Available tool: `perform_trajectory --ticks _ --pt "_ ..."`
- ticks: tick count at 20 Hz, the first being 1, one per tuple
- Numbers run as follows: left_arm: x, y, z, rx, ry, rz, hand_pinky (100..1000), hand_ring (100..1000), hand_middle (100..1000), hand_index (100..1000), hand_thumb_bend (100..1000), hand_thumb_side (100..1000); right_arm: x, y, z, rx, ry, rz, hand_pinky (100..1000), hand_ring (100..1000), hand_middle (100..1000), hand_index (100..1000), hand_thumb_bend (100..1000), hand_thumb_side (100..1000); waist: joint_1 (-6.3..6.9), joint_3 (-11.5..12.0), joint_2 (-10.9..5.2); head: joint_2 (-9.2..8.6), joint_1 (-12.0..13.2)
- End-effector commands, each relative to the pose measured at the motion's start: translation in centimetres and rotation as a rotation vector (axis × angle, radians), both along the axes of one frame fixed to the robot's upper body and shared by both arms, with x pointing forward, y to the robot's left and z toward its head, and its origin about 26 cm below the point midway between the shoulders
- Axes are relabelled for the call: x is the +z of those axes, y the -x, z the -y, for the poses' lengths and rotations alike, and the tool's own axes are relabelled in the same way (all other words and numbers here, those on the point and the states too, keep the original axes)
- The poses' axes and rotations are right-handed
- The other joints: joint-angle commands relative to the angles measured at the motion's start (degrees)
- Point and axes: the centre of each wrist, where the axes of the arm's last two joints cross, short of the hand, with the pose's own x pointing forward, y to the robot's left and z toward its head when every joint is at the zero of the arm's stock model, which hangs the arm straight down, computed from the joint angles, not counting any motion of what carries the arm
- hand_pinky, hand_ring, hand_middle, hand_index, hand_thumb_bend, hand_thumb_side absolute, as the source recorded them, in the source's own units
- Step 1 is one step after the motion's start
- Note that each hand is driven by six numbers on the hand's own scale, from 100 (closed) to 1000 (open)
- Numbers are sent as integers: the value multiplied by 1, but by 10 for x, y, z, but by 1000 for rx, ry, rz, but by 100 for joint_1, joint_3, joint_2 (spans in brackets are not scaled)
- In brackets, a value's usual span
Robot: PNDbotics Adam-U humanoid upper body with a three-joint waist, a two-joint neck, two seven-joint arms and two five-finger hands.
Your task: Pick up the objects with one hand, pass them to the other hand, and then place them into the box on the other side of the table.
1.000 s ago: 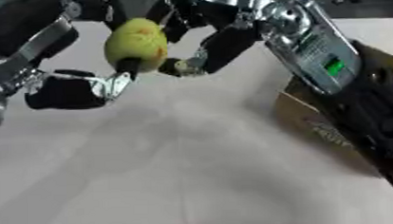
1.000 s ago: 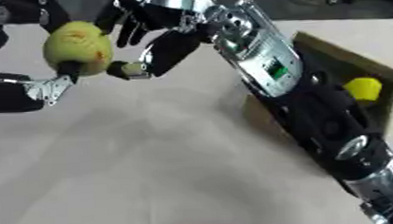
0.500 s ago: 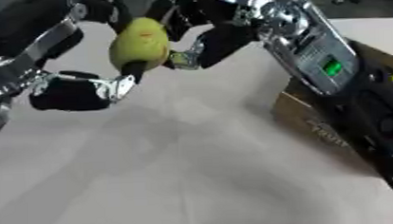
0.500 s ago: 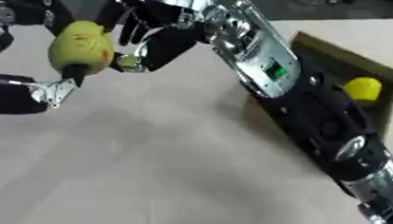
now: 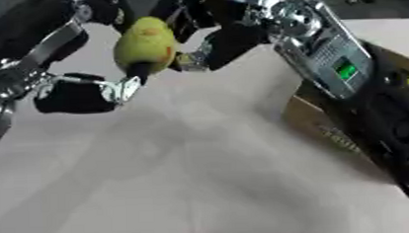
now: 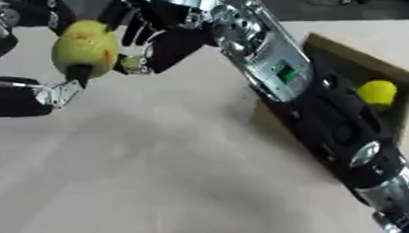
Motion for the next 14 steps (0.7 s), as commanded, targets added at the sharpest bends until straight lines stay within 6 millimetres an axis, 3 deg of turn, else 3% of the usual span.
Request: perform_trajectory --ticks 1,14 --pt "6 0 -7 32 5 36 687 627 585 526 140 218 13 5 7 18 5 44 766 732 771 819 475 122 -14 -10 -193 -48 18" --pt "6 1 -13 72 34 71 680 622 571 499 155 193 14 4 18 20 17 61 775 744 784 836 416 100 -9 -37 -176 -80 19"
